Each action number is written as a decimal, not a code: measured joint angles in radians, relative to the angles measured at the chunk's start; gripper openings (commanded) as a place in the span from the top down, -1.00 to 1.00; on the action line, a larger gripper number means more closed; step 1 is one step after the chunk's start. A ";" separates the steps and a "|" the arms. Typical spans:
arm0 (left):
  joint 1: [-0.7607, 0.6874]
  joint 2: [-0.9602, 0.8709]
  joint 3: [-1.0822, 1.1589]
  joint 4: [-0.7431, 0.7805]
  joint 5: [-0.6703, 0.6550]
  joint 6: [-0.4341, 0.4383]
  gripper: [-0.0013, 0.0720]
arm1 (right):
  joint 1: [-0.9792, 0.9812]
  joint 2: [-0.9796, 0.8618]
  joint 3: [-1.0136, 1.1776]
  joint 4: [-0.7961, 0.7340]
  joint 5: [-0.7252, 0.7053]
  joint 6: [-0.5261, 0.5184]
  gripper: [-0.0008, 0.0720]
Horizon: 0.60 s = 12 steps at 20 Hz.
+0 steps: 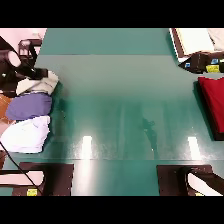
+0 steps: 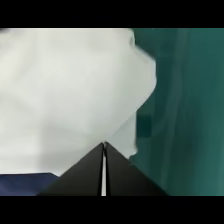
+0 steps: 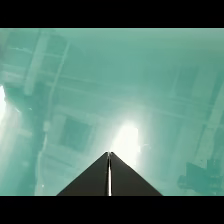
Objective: Fold the shirts.
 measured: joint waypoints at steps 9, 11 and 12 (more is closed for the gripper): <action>-0.075 0.146 0.212 -0.045 -0.077 0.078 0.91 | 0.000 0.002 0.001 0.005 -0.005 0.000 0.92; -0.143 0.179 0.338 -0.053 -0.117 0.122 0.91 | 0.000 0.010 0.001 0.007 -0.016 0.000 0.92; -0.185 0.190 0.402 -0.054 -0.149 0.143 0.91 | 0.000 0.019 0.001 0.011 -0.027 0.000 0.92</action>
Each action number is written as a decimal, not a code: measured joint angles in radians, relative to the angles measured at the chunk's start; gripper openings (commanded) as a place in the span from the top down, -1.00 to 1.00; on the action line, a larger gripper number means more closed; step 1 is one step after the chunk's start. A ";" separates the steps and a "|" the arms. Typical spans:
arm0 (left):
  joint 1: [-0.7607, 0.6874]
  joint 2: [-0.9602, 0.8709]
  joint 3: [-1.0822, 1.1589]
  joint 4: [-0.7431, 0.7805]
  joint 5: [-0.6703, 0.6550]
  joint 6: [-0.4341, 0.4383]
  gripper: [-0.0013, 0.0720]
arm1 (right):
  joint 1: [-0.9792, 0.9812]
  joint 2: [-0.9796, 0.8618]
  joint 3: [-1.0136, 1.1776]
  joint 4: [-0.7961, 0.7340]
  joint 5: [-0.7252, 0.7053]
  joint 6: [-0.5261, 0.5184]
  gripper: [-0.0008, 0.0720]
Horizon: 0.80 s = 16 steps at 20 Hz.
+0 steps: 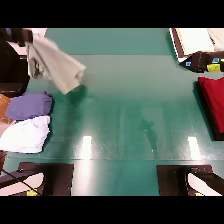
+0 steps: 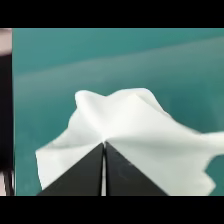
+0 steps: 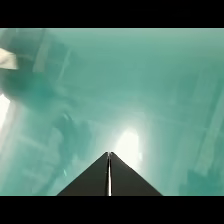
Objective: Fold the shirts.
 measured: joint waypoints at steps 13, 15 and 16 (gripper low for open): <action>-0.690 -0.128 0.066 -0.188 -0.041 0.129 -0.70 | -0.160 0.235 0.000 0.020 -0.156 0.000 0.92; -0.697 -0.155 0.061 -0.200 -0.026 0.132 -0.70 | -0.186 0.245 0.000 0.021 -0.135 0.000 0.92; -0.681 -0.161 0.061 -0.204 -0.020 0.127 -0.70 | -0.195 0.246 0.000 0.022 -0.123 0.001 0.92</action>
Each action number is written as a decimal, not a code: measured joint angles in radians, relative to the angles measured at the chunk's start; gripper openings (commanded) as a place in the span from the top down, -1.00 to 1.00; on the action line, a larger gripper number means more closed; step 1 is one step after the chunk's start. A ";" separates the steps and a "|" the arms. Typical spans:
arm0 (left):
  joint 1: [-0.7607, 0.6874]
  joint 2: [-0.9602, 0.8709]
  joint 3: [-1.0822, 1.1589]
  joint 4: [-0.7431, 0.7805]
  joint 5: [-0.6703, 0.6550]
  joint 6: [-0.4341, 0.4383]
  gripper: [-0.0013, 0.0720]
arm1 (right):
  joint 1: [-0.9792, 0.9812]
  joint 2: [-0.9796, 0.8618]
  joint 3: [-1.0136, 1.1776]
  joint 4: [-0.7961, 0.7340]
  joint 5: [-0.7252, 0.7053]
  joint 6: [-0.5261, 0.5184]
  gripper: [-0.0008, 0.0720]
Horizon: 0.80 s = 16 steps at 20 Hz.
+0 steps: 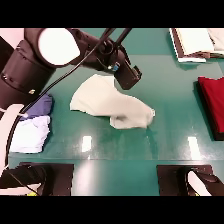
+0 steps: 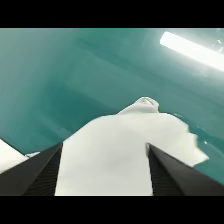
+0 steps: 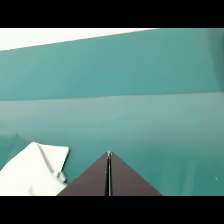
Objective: Fold the shirts.
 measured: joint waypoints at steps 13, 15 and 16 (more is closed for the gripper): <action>0.671 -0.108 -0.325 -0.121 -0.034 -0.158 -0.70 | 0.140 -0.143 0.000 0.001 0.062 0.000 0.92; 0.703 -0.150 -0.393 -0.143 -0.019 -0.142 -0.70 | 0.154 -0.166 0.000 0.001 0.062 0.000 0.92; 0.713 -0.172 -0.416 -0.151 -0.013 -0.132 -0.70 | 0.159 -0.174 0.000 0.001 0.063 0.000 0.92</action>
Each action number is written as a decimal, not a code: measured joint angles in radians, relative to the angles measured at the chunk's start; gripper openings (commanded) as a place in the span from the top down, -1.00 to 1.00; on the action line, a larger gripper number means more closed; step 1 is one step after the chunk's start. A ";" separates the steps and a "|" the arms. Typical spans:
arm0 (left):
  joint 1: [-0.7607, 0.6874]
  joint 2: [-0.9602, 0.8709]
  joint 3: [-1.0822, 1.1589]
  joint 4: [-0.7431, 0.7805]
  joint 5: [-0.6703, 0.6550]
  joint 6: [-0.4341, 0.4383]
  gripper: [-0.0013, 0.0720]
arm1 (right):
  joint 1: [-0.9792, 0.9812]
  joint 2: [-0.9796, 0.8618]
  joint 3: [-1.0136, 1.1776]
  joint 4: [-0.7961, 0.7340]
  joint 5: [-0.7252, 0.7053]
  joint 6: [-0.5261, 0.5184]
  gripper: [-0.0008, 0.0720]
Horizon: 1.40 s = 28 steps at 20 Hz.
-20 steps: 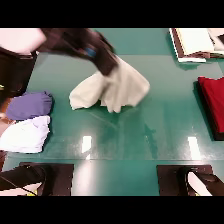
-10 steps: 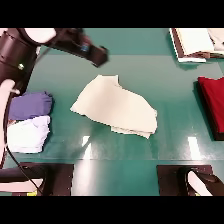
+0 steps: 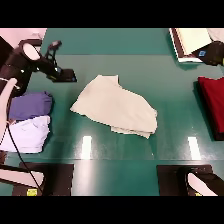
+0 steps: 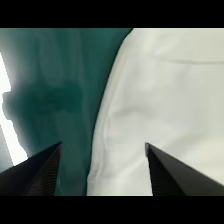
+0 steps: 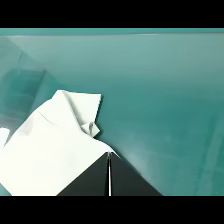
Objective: Fold the shirts.
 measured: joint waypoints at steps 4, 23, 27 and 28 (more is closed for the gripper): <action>0.019 -0.076 -0.043 -0.043 0.020 0.032 -0.70 | 0.009 -0.012 0.000 0.000 0.001 0.000 0.92; -0.010 -0.100 0.101 -0.188 -0.014 0.111 0.90 | -0.069 0.002 -0.122 -0.007 0.099 0.027 0.92; 0.001 -0.051 0.195 -0.193 -0.027 0.112 0.90 | -0.122 0.005 -0.350 -0.009 0.114 0.039 -0.09; 0.002 -0.045 0.208 -0.194 -0.027 0.112 0.90 | -0.122 -0.011 -0.407 -0.008 0.114 0.042 -0.09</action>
